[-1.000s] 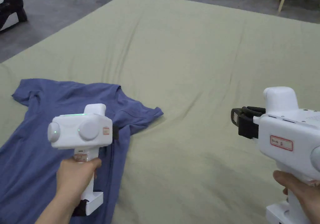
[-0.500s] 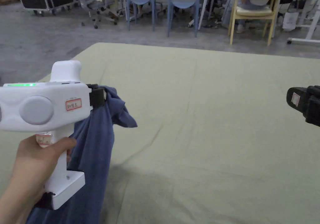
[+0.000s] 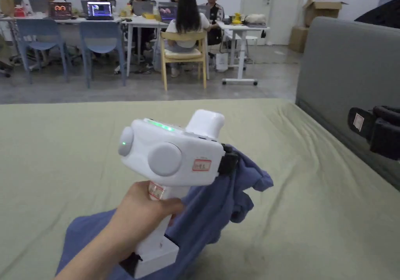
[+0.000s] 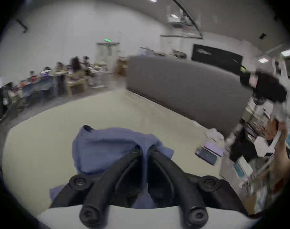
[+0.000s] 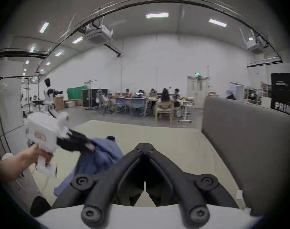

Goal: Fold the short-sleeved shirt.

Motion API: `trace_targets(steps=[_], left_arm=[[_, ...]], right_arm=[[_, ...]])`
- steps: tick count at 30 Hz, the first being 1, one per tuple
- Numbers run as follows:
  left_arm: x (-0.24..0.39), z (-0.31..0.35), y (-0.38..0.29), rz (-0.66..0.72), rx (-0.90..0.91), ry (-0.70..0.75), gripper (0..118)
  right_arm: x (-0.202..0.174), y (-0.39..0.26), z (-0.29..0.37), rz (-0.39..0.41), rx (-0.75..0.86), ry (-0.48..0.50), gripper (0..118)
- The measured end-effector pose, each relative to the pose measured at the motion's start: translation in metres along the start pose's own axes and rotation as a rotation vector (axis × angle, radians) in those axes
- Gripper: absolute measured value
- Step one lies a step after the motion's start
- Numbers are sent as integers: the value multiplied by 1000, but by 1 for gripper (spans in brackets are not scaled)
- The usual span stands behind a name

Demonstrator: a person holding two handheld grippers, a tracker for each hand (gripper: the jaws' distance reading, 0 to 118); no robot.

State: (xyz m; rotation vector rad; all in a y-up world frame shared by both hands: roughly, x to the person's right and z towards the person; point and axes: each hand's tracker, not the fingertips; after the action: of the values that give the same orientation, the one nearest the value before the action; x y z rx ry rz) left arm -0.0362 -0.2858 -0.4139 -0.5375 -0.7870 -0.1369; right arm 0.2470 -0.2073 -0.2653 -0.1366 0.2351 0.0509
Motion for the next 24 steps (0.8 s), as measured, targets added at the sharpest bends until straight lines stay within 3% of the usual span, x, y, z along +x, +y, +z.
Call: trace_targets(steps=[8, 13, 14, 15, 16, 17, 19, 24], left_arm=[[97, -186, -84, -150, -406, -207, 3], [107, -229, -136, -148, -510, -145, 3], [106, -235, -142, -126, -522, -125, 8], [103, -240, -146, -101, -539, -112, 28], [101, -242, -148, -60, -549, -116, 60], [97, -242, -149, -26, -544, -107, 69], [88, -233, -150, 31, -525, -109, 79], [43, -135, -124, 167, -376, -115, 79]], right_arm=[[53, -53, 2, -53, -128, -91, 3], [68, -83, -14, -114, -185, -95, 3], [70, -88, -17, -125, -193, -95, 3], [70, -92, -19, -133, -199, -92, 3], [69, -95, -20, -140, -204, -89, 3], [68, -97, -21, -149, -209, -84, 3], [67, -100, -22, -163, -218, -73, 3], [51, -95, -21, -162, -211, -44, 3]])
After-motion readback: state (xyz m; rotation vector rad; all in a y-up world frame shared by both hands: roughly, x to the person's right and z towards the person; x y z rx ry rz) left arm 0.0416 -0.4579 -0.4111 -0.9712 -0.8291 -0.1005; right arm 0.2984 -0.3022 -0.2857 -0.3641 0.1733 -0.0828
